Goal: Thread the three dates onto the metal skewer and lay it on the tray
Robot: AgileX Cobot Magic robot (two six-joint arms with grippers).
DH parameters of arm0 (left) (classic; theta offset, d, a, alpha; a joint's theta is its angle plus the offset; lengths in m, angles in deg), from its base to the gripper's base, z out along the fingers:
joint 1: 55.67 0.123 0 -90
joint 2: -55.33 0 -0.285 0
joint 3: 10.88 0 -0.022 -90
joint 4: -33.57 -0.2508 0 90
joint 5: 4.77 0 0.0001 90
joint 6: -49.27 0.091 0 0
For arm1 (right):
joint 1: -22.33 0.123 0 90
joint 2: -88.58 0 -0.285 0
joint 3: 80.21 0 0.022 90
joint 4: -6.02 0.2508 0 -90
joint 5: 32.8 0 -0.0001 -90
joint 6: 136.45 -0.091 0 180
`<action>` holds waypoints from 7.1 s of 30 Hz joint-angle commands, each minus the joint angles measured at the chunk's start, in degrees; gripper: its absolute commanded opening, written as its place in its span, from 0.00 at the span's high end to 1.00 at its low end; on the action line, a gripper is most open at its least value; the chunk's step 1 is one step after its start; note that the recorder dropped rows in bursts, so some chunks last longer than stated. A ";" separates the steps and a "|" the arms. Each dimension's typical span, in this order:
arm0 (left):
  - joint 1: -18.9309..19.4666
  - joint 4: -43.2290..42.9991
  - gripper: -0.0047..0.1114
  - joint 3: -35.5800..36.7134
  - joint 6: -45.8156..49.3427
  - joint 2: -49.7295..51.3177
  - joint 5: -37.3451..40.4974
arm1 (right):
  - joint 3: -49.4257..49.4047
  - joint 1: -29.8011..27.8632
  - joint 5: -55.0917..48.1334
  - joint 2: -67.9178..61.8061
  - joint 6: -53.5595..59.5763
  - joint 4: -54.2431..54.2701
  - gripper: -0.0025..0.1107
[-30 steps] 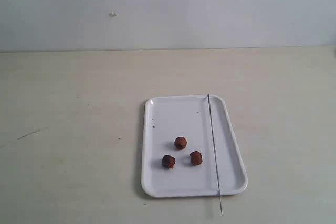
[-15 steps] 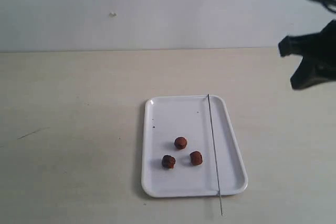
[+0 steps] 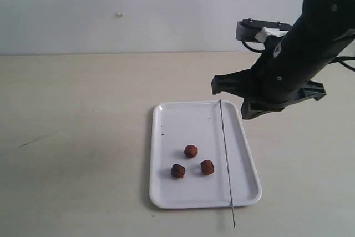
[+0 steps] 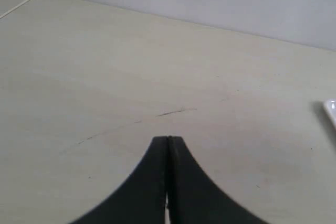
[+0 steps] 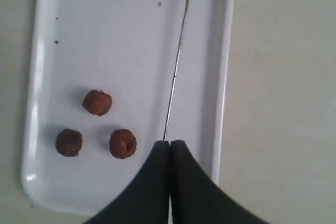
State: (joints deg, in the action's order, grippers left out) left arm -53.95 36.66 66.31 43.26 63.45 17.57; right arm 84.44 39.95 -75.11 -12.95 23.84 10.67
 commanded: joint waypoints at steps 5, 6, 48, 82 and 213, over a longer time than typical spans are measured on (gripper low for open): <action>0.24 0.09 0.96 0.02 -0.40 -0.33 -0.54 | 0.33 1.74 0.56 -10.49 -6.40 -3.19 0.98; 0.24 0.09 0.96 0.02 -0.40 -0.33 -0.54 | 0.33 1.74 0.95 -11.18 -6.40 -3.10 0.98; 0.24 0.09 0.96 0.02 -0.40 -0.33 -0.54 | 0.33 4.34 7.31 -20.51 -9.02 -3.14 0.76; 0.24 0.09 0.96 0.02 -0.40 -0.33 -0.54 | -2.34 4.34 -11.23 10.22 1.10 -6.12 0.98; -54.45 -12.86 0.60 -87.28 -33.39 123.30 29.02 | -16.35 4.34 -16.19 7.64 8.52 -10.59 0.98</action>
State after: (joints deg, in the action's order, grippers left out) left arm -108.24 23.69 -20.78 10.50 186.85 47.09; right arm 67.53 44.27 -91.00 -5.26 32.33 0.41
